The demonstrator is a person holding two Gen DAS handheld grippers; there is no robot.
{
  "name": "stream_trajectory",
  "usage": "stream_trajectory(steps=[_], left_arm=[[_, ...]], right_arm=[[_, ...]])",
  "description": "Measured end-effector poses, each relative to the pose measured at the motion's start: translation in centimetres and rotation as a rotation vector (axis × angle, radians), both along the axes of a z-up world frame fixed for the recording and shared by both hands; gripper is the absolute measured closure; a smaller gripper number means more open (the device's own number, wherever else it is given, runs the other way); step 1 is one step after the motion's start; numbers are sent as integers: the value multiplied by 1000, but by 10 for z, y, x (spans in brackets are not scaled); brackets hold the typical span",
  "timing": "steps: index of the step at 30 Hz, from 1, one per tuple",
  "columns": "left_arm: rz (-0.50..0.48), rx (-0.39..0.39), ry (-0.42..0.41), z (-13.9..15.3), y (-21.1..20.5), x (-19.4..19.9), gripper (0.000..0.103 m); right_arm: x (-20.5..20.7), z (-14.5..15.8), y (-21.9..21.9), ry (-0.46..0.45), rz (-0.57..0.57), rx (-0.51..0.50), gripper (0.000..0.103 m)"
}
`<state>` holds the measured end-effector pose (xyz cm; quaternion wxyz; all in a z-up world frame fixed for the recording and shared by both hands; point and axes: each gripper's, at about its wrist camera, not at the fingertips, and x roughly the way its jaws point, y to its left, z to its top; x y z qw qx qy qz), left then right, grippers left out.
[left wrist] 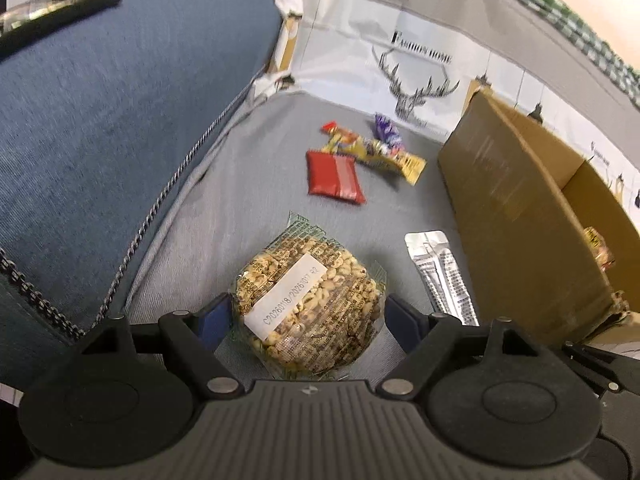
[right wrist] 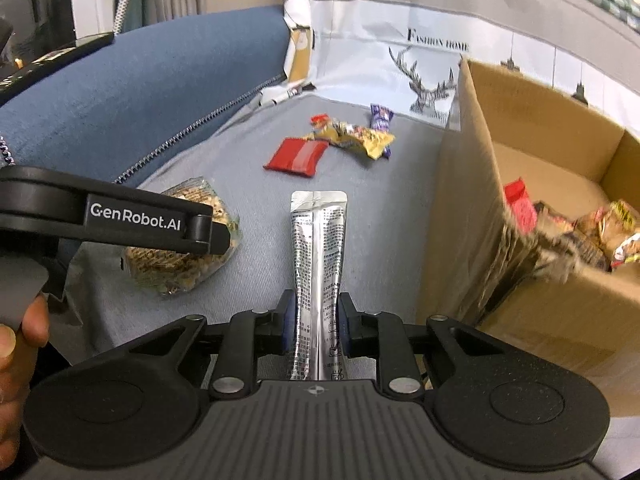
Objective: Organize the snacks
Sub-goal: 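Lift the peanut bag and silver packet and carry them toward the box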
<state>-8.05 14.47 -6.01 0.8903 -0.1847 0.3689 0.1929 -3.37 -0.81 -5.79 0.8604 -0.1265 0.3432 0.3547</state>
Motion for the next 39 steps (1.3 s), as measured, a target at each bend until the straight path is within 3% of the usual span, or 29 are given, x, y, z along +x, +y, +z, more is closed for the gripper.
stream_trajectory(steps=[11, 18, 26, 39], left_arm=[[35, 15, -109, 23, -7, -20, 18], [95, -60, -138, 38, -2, -34, 18], [98, -21, -180, 73, -9, -32, 18], [-31, 14, -244, 125, -62, 21, 18]], right_arm=[[-1, 30, -7, -53, 9, 123, 80], [4, 51, -21, -92, 9, 209, 81], [14, 73, -45, -149, -12, 303, 80], [59, 94, -97, -246, -211, 399, 80]])
